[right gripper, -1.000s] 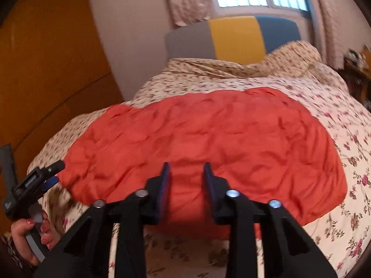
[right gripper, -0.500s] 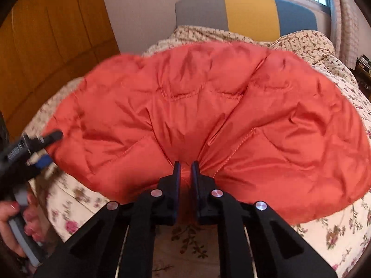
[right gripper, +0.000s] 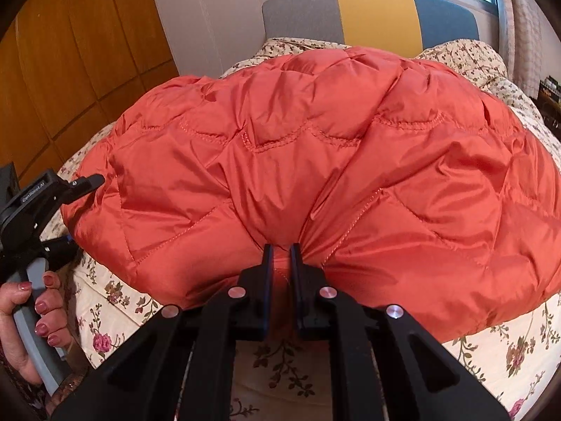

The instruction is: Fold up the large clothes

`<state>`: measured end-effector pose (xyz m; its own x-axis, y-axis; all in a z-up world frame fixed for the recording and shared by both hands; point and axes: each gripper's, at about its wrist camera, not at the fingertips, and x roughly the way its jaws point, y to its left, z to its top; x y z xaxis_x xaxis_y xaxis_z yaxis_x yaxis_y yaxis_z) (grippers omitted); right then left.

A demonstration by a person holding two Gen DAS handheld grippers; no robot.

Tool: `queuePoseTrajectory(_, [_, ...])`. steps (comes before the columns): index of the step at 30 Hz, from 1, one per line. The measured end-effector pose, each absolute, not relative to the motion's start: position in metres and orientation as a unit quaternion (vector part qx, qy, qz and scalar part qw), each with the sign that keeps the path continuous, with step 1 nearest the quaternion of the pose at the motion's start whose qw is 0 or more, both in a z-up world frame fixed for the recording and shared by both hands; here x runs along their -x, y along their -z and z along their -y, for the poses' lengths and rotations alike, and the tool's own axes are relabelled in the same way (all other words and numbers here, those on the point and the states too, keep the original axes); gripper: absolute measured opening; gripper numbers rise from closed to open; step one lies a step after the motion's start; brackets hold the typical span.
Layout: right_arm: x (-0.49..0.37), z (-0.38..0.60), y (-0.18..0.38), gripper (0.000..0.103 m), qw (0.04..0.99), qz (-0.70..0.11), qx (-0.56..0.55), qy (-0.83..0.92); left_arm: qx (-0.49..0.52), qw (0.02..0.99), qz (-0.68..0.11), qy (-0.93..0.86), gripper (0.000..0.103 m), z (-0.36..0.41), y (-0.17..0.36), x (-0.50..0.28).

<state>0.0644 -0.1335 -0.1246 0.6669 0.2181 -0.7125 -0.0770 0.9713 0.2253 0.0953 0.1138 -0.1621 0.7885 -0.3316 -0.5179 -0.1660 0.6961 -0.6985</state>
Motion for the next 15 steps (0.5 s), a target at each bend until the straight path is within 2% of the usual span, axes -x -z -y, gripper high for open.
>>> queuePoseTrajectory(2, [-0.064, 0.136, 0.125, 0.008, 0.909, -0.398, -0.095, -0.081, 0.407, 0.855, -0.318, 0.049, 0.055, -0.116, 0.163, -0.092])
queuePoseTrajectory(12, [-0.064, 0.140, 0.126, 0.008, 0.909, -0.394, -0.107, -0.085, 0.434, 0.842, -0.312, 0.068, 0.054, -0.104, 0.159, -0.089])
queuePoseTrajectory(14, [-0.063, 0.142, 0.127, 0.008, 0.909, -0.392, -0.112, -0.086, 0.439, 0.840, -0.310, 0.074, 0.035, -0.104, 0.158, -0.092])
queuePoseTrajectory(15, [-0.063, 0.143, 0.127, 0.008, 0.908, -0.392, -0.115, -0.087, 0.441, 0.839, -0.309, 0.075, 0.032, -0.104, 0.157, -0.093])
